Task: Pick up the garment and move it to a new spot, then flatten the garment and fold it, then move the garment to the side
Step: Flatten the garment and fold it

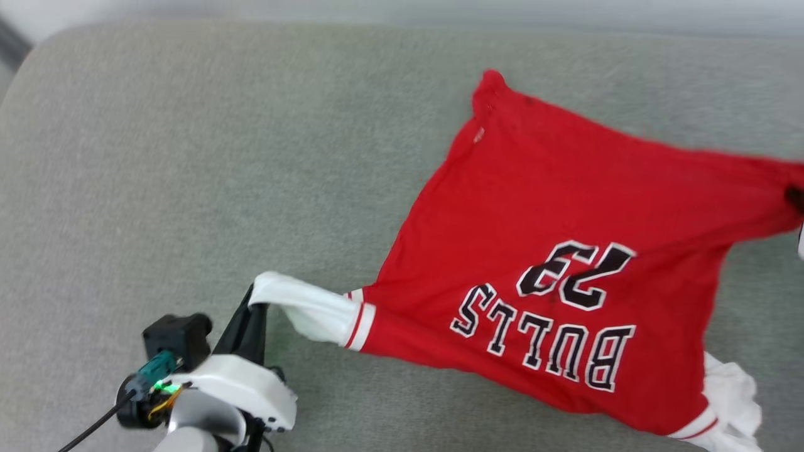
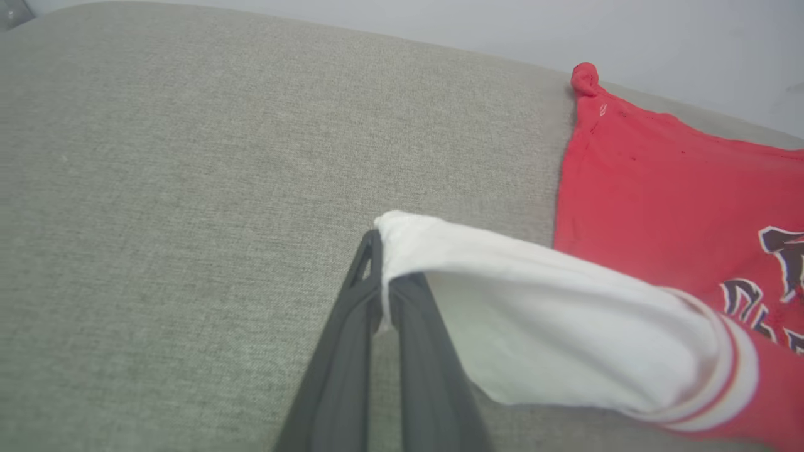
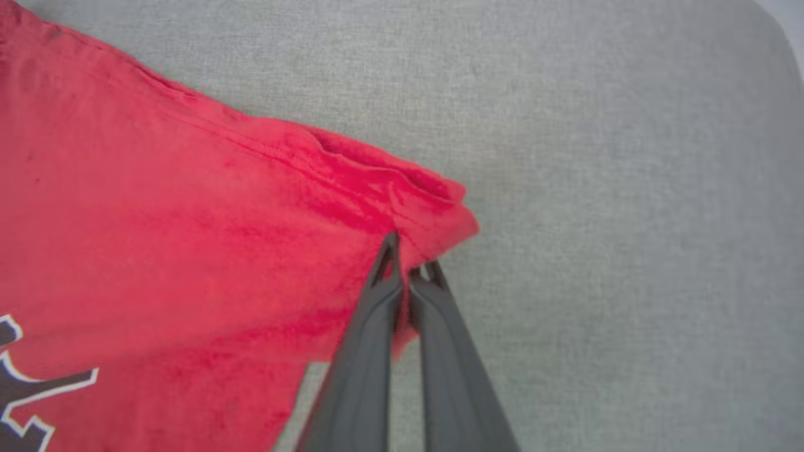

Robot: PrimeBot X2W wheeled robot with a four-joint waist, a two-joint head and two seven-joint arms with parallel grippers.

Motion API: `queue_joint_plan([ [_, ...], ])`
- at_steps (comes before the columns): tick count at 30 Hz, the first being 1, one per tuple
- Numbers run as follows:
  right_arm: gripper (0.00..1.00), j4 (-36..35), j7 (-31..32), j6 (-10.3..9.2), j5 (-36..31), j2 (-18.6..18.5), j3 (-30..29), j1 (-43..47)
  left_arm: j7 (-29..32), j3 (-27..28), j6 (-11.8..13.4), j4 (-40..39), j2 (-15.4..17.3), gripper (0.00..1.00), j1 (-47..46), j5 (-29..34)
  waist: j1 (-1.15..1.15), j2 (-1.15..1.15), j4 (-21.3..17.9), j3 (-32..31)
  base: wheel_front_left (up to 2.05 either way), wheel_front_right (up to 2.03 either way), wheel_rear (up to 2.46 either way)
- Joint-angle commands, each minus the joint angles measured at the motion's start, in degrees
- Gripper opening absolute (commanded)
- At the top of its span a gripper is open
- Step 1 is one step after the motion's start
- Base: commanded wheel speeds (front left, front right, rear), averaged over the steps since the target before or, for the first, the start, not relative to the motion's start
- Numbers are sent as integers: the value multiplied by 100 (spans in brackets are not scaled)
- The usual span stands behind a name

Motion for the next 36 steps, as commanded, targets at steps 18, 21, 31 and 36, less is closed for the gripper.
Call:
queue_joint_plan([
  [18, 100, -2426, 654, -4, 158, 1756, -1580, 4573, 194, 434, 280, -81, 409, 0, 937, -492, 0, 0, -1179, -861, 0, 0, 0],
  [21, 100, -2584, -73, -4, 78, 1624, -1574, 4285, 221, 395, 283, -145, 456, 0, 849, -416, 0, 0, -1184, -815, 0, 0, 0],
  [31, 100, -1871, -3006, -3, 267, 1260, -1069, 2787, 283, 176, 217, -441, 362, 0, 297, -201, 0, 0, -819, -349, 0, 0, 0],
  [36, 100, -1466, -2891, -3, 548, 1013, -591, 2245, 253, 65, 146, -467, 278, 0, 80, -111, 0, 0, -638, -113, 0, 0, 0],
])
